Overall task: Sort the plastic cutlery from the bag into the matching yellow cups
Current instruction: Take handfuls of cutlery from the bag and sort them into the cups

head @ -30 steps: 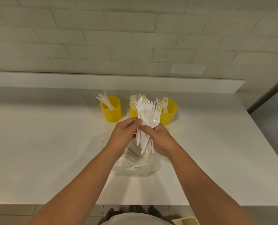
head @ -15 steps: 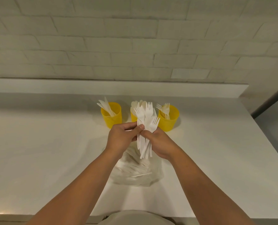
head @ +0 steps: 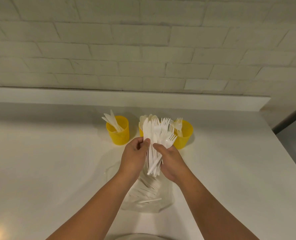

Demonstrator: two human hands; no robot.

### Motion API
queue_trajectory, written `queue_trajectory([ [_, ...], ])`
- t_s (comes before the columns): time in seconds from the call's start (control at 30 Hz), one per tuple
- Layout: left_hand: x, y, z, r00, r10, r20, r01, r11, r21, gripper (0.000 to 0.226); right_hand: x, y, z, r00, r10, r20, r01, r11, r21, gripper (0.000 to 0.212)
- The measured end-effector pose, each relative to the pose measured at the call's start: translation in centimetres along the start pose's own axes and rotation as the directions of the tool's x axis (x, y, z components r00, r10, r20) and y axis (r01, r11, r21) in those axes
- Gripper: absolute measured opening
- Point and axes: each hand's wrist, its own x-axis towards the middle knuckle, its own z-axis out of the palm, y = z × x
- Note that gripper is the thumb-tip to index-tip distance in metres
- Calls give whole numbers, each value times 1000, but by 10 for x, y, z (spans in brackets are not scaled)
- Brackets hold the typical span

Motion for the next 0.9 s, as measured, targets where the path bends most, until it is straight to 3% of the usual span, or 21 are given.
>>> queue_trajectory([
  [0.17, -1, 9, 10, 993, -106, -51, 99, 987, -126, 22, 11, 4, 0, 999, -21, -26, 18, 994, -109, 34],
  [0.3, 1, 11, 11, 992, -124, 4, 123, 983, -138, 20, 15, 1, -2, 999, -28, 21, 31, 991, -132, 33],
  [0.6, 2, 16, 13, 966, -254, 44, 257, 931, -260, 26, 8, -7, -8, 992, 47, 119, -51, 998, 30, 37],
  [0.9, -1, 18, 11, 954, -294, 56, 293, 880, -373, 29, 18, 4, -14, 1000, 7, 15, -8, 1000, 23, 40],
])
